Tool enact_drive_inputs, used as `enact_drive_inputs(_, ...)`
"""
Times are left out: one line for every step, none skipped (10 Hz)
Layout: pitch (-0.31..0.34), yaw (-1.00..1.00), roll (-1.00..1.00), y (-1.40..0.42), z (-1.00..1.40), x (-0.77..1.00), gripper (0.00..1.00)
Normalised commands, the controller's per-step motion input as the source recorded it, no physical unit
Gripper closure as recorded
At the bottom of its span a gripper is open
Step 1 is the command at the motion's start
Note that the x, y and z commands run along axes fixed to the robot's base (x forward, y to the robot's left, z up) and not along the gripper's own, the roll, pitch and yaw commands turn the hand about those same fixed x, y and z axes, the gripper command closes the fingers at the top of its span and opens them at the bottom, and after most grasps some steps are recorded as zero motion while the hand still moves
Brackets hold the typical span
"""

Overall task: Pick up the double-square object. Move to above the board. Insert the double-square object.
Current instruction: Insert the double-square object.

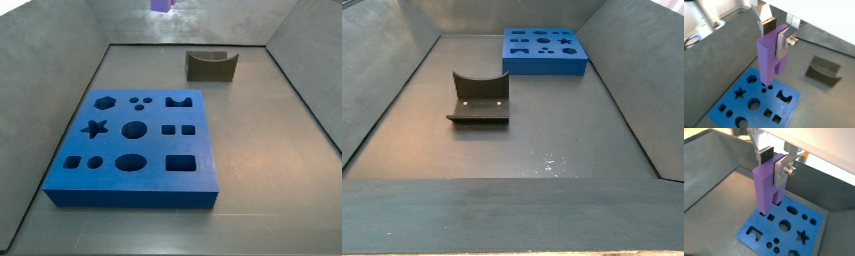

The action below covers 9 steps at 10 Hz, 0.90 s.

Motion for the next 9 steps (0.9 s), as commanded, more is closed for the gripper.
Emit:
enact_drive_inputs(-0.037, -1.0, 0.0, 0.0, -0.29, 0.0, 1.0)
enact_drive_inputs(-0.063, -1.0, 0.0, 0.0, -0.48, 0.0, 1.0)
enact_drive_inputs(-0.126, -1.0, 0.0, 0.0, -0.57, 0.0, 1.0)
enact_drive_inputs(-0.131, -1.0, 0.0, -0.01, -0.61, 0.0, 1.0)
enact_drive_inputs(-0.14, -1.0, 0.0, -0.01, -0.63, 0.0, 1.0)
enact_drive_inputs(-0.149, -1.0, 0.0, -0.02, -0.63, 0.0, 1.0)
enact_drive_inputs(-0.157, -1.0, 0.0, -0.02, -0.62, 0.0, 1.0)
enact_drive_inputs(-0.169, -1.0, 0.0, -0.06, -0.65, 0.0, 1.0)
enact_drive_inputs(-0.186, -1.0, 0.0, -0.12, -0.67, 0.0, 1.0)
